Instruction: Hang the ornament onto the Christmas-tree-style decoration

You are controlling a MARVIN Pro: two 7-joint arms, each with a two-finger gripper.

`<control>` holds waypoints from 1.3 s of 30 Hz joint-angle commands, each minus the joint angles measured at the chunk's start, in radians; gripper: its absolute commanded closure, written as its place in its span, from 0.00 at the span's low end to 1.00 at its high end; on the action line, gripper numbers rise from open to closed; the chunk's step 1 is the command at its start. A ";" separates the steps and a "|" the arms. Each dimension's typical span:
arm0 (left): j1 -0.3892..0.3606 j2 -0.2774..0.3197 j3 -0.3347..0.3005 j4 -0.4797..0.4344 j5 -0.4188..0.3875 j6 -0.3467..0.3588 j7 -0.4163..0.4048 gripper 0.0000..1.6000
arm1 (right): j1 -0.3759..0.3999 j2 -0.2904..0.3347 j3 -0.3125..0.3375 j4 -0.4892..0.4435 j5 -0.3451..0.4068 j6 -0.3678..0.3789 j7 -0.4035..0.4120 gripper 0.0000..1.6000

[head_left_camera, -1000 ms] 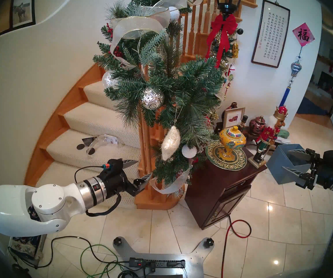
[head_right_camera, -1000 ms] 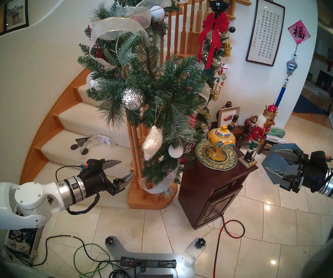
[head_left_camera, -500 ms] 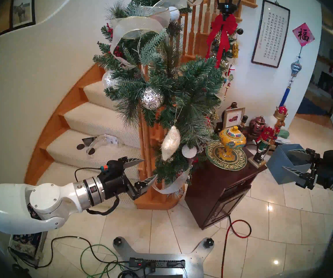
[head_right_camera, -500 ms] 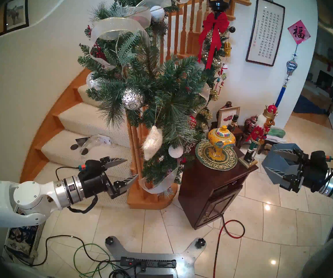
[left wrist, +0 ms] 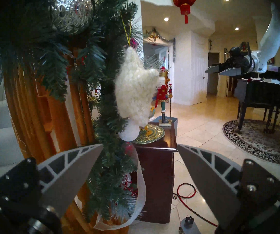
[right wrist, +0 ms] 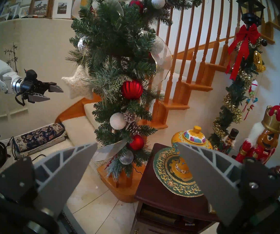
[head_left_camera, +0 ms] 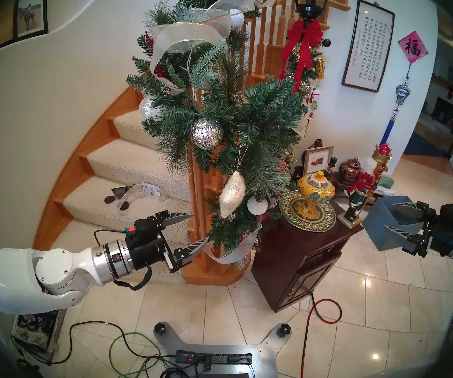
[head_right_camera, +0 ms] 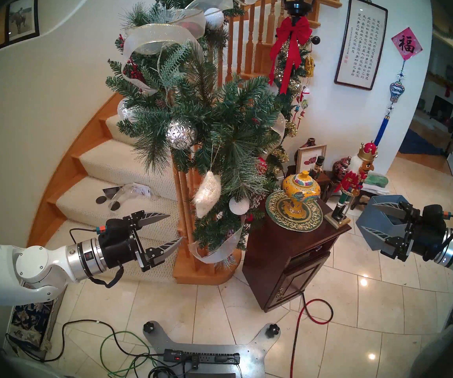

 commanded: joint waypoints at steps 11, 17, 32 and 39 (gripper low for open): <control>0.050 -0.002 0.022 0.056 -0.052 -0.232 -0.092 0.00 | 0.005 0.001 0.003 0.005 0.015 -0.001 0.106 0.00; 0.059 -0.002 0.025 0.073 -0.066 -0.286 -0.100 0.00 | 0.005 0.002 0.003 0.005 0.019 -0.001 0.107 0.00; 0.083 -0.002 0.022 0.092 -0.073 -0.341 -0.089 0.00 | 0.005 0.002 0.003 0.004 0.026 -0.001 0.100 0.00; 0.091 -0.002 0.019 0.087 -0.068 -0.354 -0.080 0.00 | 0.005 0.002 0.003 0.005 0.030 -0.001 0.106 0.00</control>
